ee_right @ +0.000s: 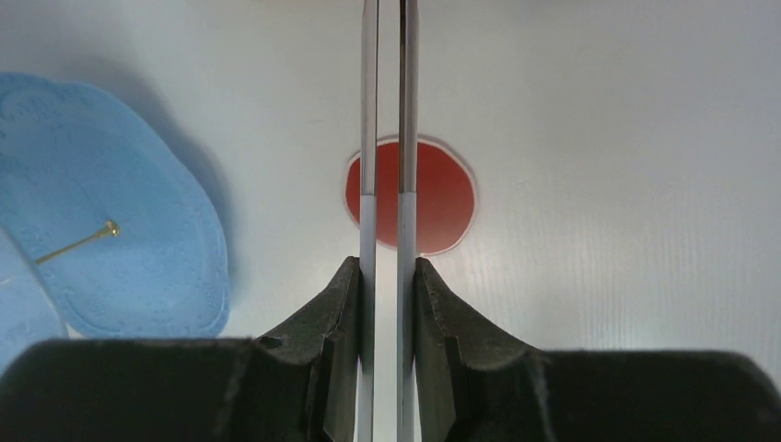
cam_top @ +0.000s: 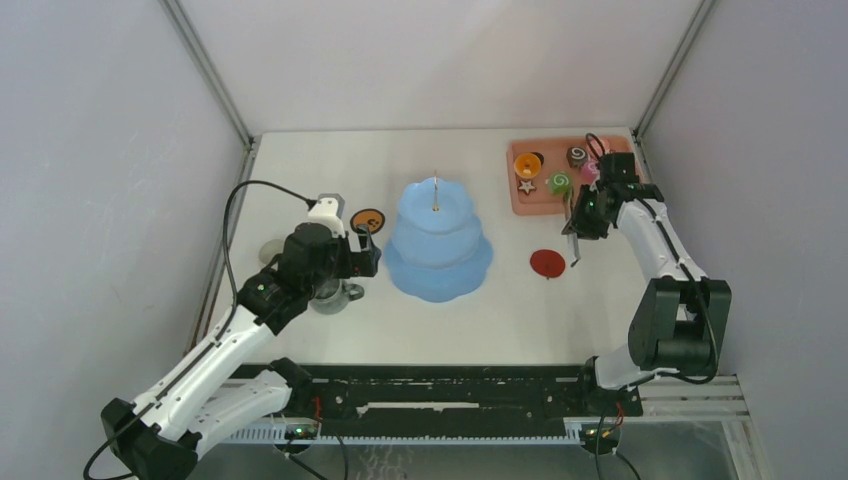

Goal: Serve the afternoon tea

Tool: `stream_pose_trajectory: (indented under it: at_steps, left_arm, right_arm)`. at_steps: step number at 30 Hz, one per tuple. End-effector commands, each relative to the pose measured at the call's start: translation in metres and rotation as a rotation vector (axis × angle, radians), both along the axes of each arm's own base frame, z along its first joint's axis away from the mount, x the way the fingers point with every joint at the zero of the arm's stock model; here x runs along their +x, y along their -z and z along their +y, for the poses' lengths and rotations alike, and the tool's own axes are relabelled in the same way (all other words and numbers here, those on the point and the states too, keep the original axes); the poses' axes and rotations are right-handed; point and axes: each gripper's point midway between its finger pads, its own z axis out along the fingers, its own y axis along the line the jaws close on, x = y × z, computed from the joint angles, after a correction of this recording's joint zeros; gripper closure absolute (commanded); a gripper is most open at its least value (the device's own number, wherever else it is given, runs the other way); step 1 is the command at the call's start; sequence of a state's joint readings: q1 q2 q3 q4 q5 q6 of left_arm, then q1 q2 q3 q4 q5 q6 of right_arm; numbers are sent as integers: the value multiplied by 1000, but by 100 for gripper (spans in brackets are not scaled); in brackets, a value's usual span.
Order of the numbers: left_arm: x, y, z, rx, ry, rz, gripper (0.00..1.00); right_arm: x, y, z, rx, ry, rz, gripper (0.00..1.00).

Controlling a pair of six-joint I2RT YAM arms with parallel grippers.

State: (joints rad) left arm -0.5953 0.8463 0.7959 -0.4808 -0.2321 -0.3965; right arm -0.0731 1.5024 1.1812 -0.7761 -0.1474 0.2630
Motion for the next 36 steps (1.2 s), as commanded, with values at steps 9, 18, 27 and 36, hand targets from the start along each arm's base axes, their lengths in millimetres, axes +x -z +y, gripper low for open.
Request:
stream_pose_trajectory:
  at_steps: [9,18,27,36]
  left_arm:
    - [1,-19,-2,-46,-5,-49,0]
    - [0,-18,0,-44,-12,-50,0]
    - [0,-18,0,-40,-10,-53,0]
    - [0,-18,1,-35,-9,-52,0]
  right_arm:
    - [34,-32,26,-20,-42,-142,65]
    - [39,-29,31,-72,-28,-126,62]
    - [40,-32,31,-169,0,-131,58]
    - [36,-32,26,-241,16,-123,59]
